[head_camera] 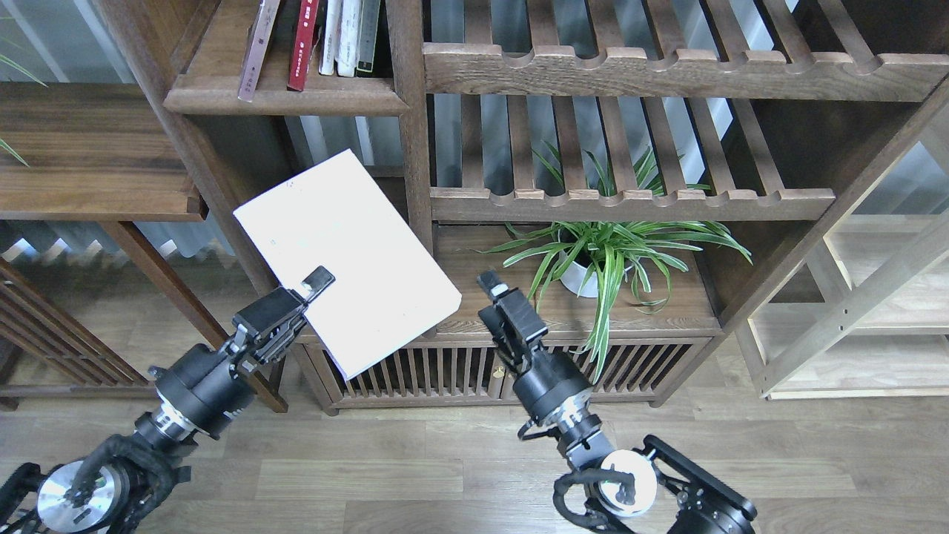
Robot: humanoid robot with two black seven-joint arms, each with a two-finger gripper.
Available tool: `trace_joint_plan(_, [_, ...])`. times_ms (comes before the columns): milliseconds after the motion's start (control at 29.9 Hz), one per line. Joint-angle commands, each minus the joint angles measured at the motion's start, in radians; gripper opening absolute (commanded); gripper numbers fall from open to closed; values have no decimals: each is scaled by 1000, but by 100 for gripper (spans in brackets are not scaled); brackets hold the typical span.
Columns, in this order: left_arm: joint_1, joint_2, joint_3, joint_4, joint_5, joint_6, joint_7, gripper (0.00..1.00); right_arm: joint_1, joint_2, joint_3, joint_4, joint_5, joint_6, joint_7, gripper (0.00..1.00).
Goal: Organize books on shelf
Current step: 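Open the right gripper, leaving the white book in the left gripper, then lift the white book with the left gripper up toward the upper cubby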
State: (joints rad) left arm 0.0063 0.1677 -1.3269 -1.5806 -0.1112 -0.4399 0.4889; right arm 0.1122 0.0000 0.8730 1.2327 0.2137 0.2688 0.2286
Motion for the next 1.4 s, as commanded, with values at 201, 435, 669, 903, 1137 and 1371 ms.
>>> trace_joint_plan(201, [1,-10,-113,-55,168,-49,0,1,46,0,78,-65,1,-2,3,99])
trace_joint_plan(435, [1,-19,-222,-79,317,-49,0,2,69,0,132,-88,3,0,3,99])
trace_joint_plan(669, [4,-17,-282,-134,424,-49,0,2,101,0,172,-139,4,-2,3,99])
trace_joint_plan(903, [-3,-2,-337,-161,508,-49,0,2,150,0,222,-232,1,-3,5,99])
trace_joint_plan(1137, [-34,108,-414,-170,573,-49,0,3,164,0,224,-237,3,-5,5,99])
trace_joint_plan(1371, [-38,136,-457,-174,593,-49,0,3,164,0,224,-237,3,-5,6,99])
